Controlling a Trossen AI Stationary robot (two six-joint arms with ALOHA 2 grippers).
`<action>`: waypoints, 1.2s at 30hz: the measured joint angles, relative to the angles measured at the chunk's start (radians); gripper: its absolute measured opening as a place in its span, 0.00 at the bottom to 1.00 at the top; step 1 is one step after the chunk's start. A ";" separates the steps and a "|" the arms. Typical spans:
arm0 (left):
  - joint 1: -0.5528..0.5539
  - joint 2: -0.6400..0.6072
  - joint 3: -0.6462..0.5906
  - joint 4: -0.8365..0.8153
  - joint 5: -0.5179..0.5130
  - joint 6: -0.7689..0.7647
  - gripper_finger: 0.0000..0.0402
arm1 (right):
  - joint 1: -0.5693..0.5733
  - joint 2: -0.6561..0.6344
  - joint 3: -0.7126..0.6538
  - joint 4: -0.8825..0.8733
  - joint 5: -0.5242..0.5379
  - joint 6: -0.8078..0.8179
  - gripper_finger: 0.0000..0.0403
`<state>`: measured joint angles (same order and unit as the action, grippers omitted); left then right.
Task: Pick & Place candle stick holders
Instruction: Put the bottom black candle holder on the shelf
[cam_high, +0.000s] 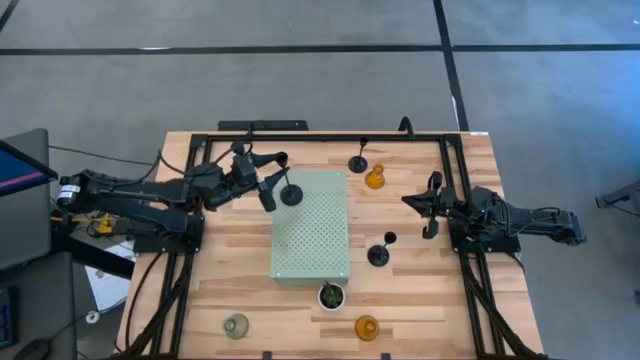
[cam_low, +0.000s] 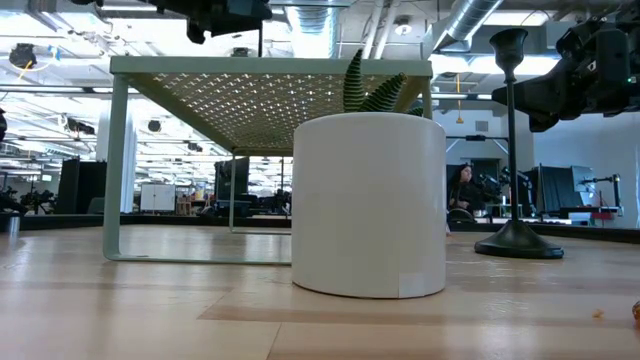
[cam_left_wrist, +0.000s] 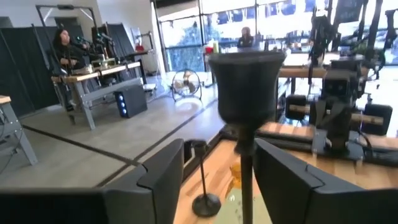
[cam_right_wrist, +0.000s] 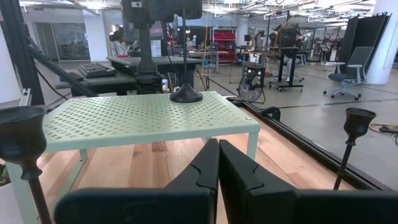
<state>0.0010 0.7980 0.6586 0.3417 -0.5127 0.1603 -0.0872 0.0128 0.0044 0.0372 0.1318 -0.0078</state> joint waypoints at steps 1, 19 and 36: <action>0.000 -0.003 0.001 -0.009 0.000 0.000 0.49 | 0.000 0.000 0.000 0.000 0.000 0.000 0.00; -0.001 -0.020 0.000 -0.081 0.001 -0.008 0.59 | 0.000 0.000 0.000 0.000 0.000 0.000 0.00; -0.136 -0.208 0.000 -0.362 0.003 -0.088 0.60 | 0.000 0.000 0.000 0.000 0.000 0.000 0.00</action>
<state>-0.1348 0.5905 0.6590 -0.0204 -0.5100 0.0724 -0.0872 0.0128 0.0048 0.0372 0.1318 -0.0078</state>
